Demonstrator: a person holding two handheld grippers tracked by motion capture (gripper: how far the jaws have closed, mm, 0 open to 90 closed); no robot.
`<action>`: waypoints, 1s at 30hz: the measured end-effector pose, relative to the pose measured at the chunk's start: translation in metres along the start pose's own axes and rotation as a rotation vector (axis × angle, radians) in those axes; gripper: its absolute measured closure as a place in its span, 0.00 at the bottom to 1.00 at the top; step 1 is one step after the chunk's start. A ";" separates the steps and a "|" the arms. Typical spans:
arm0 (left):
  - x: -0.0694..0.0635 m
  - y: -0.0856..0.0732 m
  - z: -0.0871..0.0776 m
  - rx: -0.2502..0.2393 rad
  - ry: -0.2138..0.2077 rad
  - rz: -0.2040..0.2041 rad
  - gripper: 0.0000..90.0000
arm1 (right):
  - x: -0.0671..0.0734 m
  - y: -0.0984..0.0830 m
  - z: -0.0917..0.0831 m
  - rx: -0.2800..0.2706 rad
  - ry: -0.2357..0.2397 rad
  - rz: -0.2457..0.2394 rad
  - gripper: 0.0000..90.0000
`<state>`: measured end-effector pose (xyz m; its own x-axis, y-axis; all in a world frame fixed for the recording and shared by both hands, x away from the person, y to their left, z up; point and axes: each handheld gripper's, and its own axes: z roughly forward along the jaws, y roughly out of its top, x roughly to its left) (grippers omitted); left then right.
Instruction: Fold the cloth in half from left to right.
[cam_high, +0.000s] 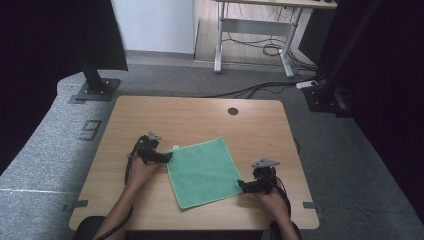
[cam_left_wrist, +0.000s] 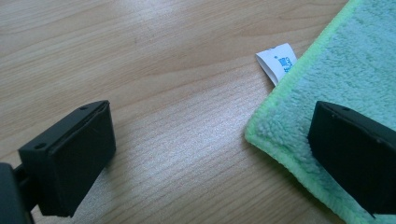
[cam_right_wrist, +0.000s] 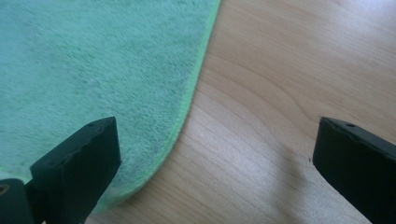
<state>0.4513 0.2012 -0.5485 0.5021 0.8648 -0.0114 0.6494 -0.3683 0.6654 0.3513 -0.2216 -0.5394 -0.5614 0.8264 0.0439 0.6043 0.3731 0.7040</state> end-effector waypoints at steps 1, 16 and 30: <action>0.000 0.000 0.000 0.000 0.002 -0.001 0.01 | 0.001 0.001 -0.001 -0.004 0.006 0.001 0.01; 0.000 0.000 0.000 0.001 0.004 -0.006 0.01 | 0.023 0.015 0.004 -0.003 0.066 -0.054 0.02; 0.000 0.000 0.000 0.000 0.003 -0.005 0.01 | 0.056 0.028 0.015 -0.001 0.160 -0.115 0.04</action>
<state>0.4511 0.2009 -0.5486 0.4972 0.8675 -0.0123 0.6517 -0.3641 0.6654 0.3446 -0.1584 -0.5278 -0.7097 0.7005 0.0751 0.5304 0.4612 0.7113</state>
